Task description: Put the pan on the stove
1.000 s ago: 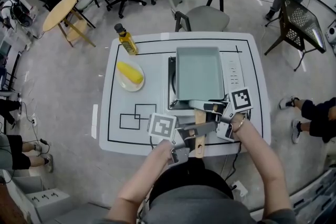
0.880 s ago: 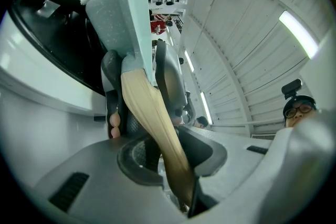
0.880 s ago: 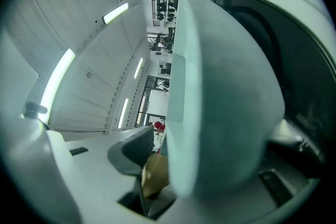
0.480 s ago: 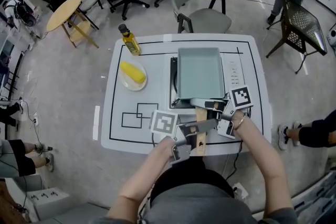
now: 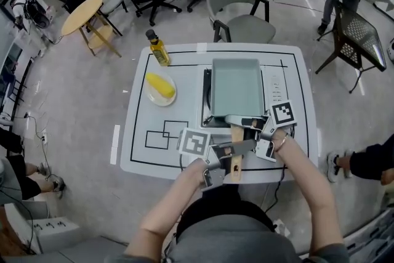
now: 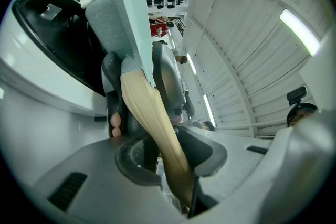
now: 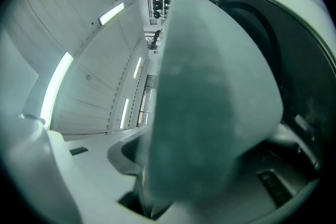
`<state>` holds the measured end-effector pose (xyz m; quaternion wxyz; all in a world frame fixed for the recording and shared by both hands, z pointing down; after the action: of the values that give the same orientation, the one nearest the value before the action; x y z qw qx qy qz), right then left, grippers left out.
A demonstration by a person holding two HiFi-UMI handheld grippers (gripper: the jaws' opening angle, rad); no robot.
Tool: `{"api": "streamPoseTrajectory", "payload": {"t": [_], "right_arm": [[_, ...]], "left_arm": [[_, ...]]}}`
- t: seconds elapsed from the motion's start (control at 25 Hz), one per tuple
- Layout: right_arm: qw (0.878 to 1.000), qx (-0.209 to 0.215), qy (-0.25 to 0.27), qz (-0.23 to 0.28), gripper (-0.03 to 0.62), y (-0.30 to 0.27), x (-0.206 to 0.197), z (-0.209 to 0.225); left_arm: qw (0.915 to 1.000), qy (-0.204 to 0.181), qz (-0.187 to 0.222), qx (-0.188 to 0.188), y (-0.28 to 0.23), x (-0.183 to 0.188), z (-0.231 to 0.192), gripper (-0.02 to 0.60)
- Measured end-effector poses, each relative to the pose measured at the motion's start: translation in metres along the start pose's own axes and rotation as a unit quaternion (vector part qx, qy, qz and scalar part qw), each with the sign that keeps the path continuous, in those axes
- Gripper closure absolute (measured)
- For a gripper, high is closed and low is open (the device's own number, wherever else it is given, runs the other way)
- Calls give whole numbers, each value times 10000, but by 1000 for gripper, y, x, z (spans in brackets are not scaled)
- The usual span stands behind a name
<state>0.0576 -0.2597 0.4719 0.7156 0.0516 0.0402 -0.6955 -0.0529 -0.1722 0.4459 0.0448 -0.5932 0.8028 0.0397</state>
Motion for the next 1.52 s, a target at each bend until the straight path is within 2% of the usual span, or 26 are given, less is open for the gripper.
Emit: {"api": "streamPoseTrajectory", "payload": {"t": [0.12, 0.28, 0.48, 0.56, 0.76, 0.84, 0.92, 1.0, 1.12, 1.32, 1.4, 1.52], "right_arm": [[10000, -21, -25, 10, 418, 0, 1, 1], [10000, -23, -60, 19, 419, 0, 2, 1], [10000, -19, -50, 22, 419, -1, 2, 2], [10000, -13, -57, 22, 419, -1, 2, 1], [10000, -13, -72, 17, 419, -1, 2, 0], [10000, -9, -66, 21, 419, -1, 2, 0], [10000, -16, -38, 22, 419, -1, 2, 1], [10000, -27, -31, 23, 419, -1, 2, 2], [10000, -22, -32, 24, 419, -1, 2, 1], [10000, -19, 8, 19, 418, -1, 2, 1], [10000, -17, 23, 12, 418, -1, 2, 2], [10000, -7, 36, 4, 416, -1, 2, 2]], "left_arm": [[10000, -50, 26, 60, 1, 1, 0, 486], [9993, -330, -15, 177, 7, 1, -4, 455], [9997, -21, 159, 169, 23, -9, 0, 428], [9995, -15, 243, 220, 32, -11, 2, 428], [9966, -276, 487, 611, 66, -9, 4, 428], [9919, -551, 728, 885, 82, -2, 5, 428], [9791, -1065, 1061, 1369, 98, 8, 7, 428], [9589, -1613, 1422, 1852, 109, 15, 13, 430], [9212, -2339, 1791, 2543, 118, 24, 22, 462], [8605, -3195, 2319, 3221, 117, 31, 36, 568], [8434, -3408, 2438, 3362, 115, 32, 38, 574], [8277, -3584, 2550, 3484, 113, 35, 40, 575]]}}
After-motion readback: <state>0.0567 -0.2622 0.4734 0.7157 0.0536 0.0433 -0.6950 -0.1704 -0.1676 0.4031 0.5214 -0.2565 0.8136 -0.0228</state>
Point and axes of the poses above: the fingertips, and each gripper's own axes: y backward along the fingers, z to its right, x out of its top, the point moved 10 cm from there along y, backward along the fingers, and after that the axes turned 5 degrees about x, right-handed, at the moved point
